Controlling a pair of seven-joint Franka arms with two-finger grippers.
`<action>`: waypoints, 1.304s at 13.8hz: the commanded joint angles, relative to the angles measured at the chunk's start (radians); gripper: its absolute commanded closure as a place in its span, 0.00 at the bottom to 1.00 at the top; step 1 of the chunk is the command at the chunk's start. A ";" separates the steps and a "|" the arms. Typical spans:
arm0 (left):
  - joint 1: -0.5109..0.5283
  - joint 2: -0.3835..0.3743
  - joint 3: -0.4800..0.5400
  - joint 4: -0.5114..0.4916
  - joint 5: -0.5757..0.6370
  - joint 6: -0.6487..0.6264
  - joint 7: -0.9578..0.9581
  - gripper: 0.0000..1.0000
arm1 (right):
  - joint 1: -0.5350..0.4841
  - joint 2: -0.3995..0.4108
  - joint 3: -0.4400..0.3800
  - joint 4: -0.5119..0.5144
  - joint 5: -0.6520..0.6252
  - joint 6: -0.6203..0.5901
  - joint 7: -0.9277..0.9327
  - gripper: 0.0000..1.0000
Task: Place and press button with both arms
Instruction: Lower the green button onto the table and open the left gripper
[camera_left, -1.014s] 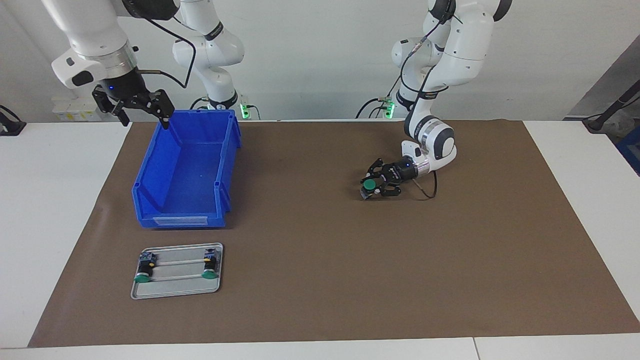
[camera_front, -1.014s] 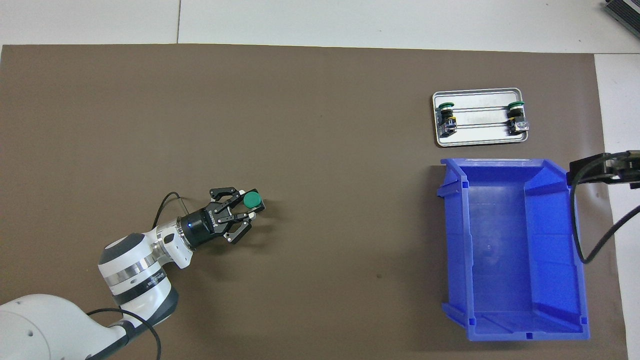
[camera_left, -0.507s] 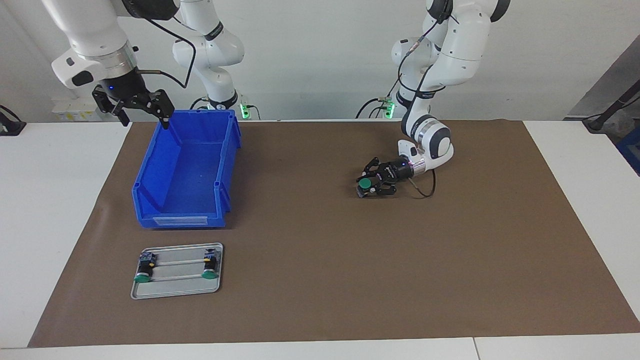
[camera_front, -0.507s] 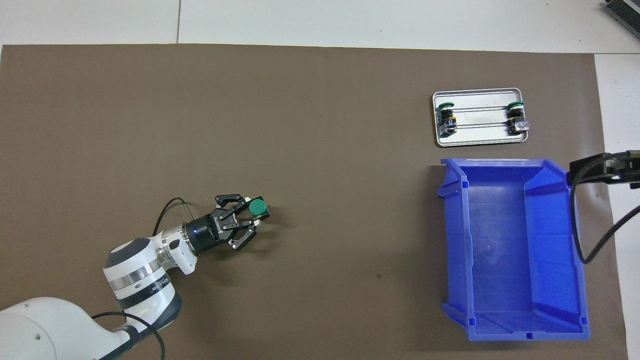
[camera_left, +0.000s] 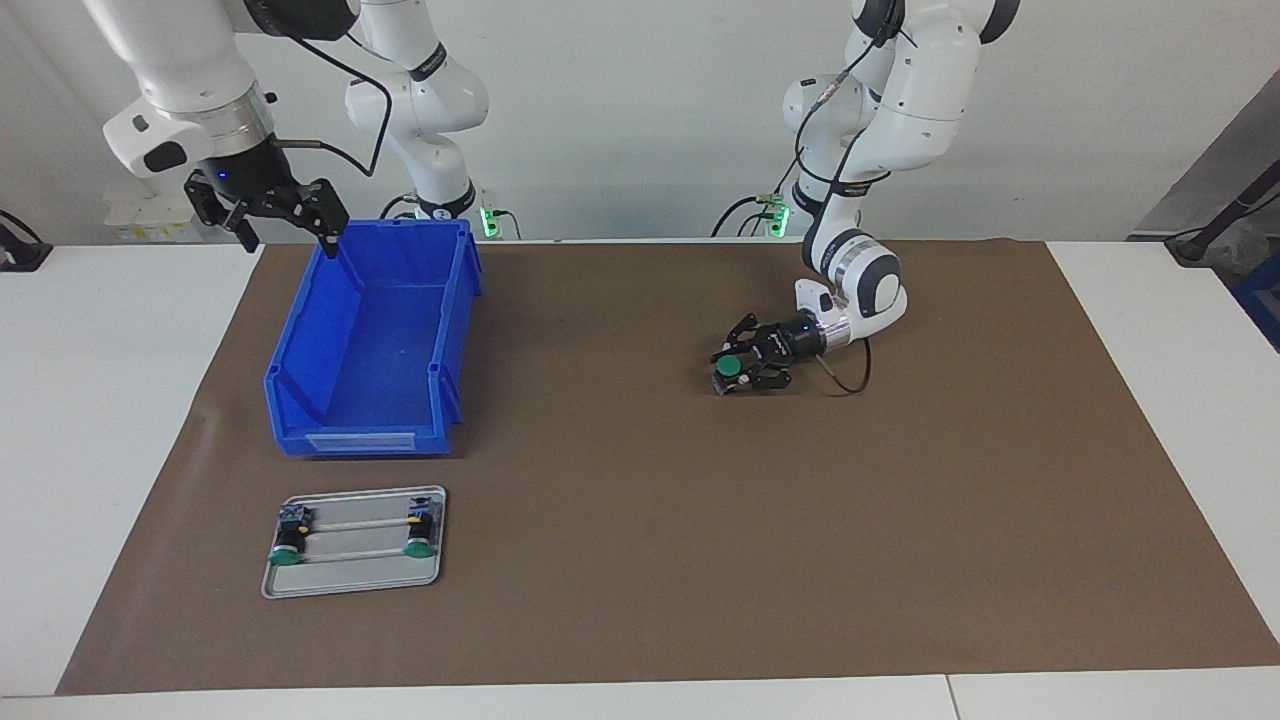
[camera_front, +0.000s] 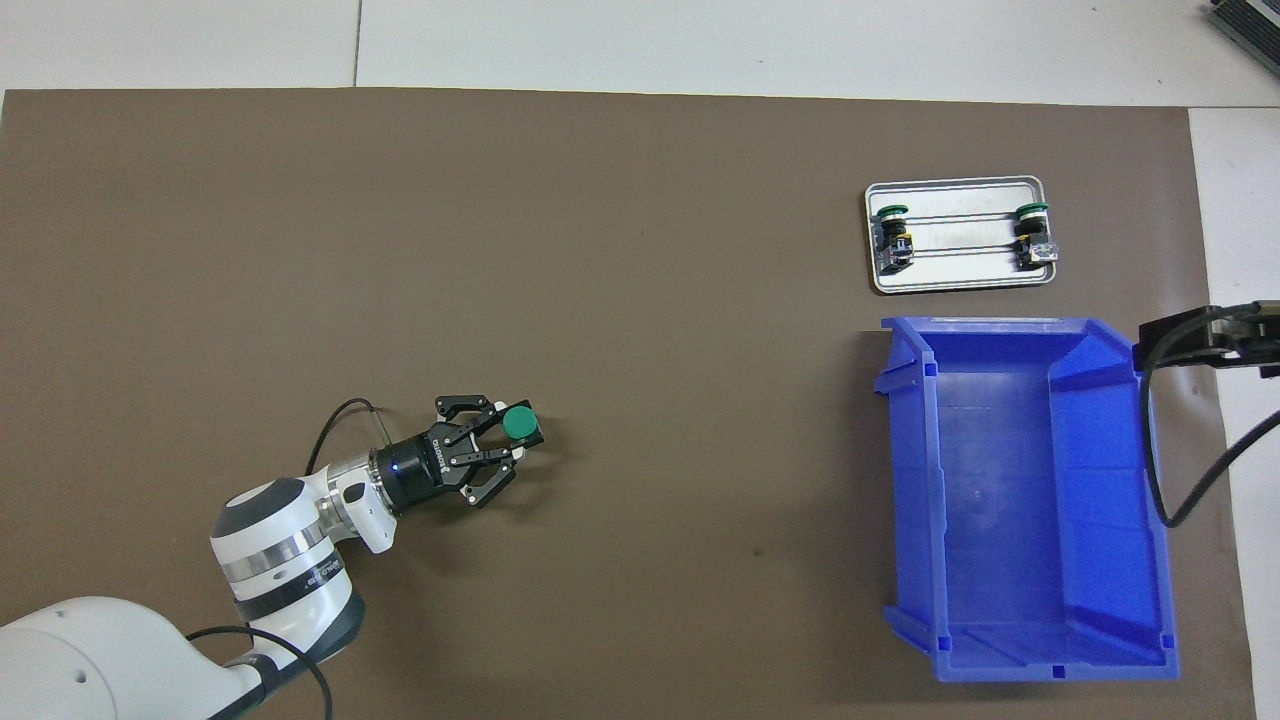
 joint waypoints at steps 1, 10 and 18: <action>0.010 -0.022 0.009 -0.021 0.043 0.035 0.013 0.56 | -0.006 -0.023 0.005 -0.024 0.002 0.009 -0.014 0.00; 0.004 -0.020 0.006 -0.010 0.041 0.051 0.010 0.50 | -0.006 -0.023 0.005 -0.024 0.002 0.010 -0.014 0.00; -0.006 -0.017 0.004 0.011 0.041 0.053 -0.033 0.10 | -0.006 -0.023 0.005 -0.024 0.002 0.009 -0.014 0.00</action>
